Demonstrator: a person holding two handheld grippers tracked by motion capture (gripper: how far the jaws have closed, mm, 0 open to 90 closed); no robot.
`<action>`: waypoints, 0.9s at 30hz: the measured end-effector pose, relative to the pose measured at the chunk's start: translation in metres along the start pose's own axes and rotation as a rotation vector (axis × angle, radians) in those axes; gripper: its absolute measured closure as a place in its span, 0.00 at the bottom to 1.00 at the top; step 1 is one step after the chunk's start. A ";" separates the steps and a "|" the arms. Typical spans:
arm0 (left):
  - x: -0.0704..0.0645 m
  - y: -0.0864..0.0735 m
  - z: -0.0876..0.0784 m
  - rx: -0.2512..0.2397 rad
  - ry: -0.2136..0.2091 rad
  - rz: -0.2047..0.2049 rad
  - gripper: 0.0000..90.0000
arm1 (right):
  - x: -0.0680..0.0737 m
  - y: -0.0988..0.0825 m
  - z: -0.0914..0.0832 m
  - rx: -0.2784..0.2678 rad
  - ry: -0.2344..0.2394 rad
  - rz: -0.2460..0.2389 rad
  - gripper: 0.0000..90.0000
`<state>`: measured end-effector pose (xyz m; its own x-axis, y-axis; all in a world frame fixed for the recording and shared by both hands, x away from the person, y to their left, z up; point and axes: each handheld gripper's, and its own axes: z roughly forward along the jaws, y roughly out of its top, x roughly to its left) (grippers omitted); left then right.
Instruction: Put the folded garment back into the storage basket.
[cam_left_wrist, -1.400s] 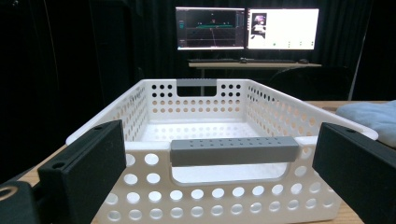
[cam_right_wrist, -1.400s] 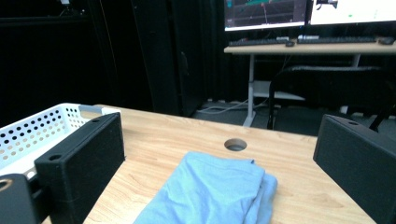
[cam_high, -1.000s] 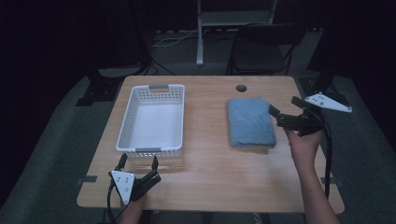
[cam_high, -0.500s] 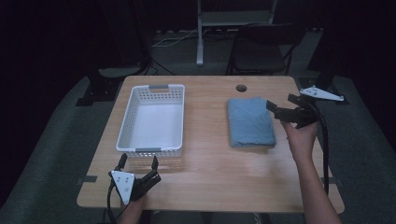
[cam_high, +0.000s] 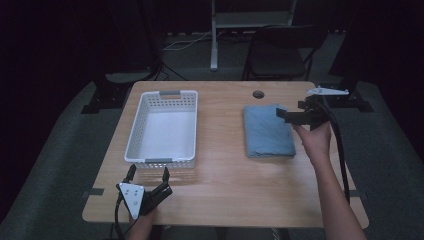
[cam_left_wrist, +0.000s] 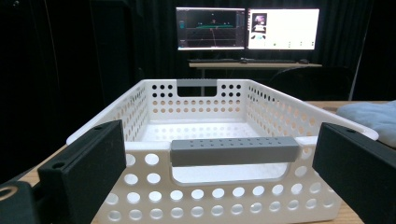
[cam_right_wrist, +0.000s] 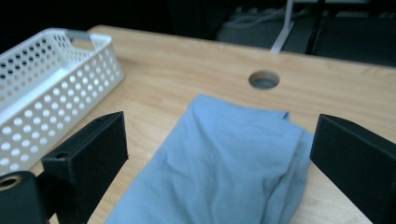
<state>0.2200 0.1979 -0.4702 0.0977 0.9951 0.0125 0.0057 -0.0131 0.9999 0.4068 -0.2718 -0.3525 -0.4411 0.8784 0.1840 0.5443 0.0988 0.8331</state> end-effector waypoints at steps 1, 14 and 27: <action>0.000 0.000 0.000 0.000 0.000 0.000 0.04 | -0.001 0.000 0.003 0.006 -0.006 0.004 0.04; 0.000 0.000 0.000 0.001 -0.002 0.001 0.04 | -0.015 -0.001 0.036 0.114 -0.055 0.049 0.04; 0.000 0.000 0.000 0.002 -0.004 0.000 0.04 | -0.025 -0.016 0.058 0.192 -0.100 0.057 0.05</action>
<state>0.2204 0.1979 -0.4701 0.1013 0.9948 0.0126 0.0072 -0.0134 0.9999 0.4503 -0.2686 -0.4007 -0.3381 0.9262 0.1668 0.6962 0.1268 0.7066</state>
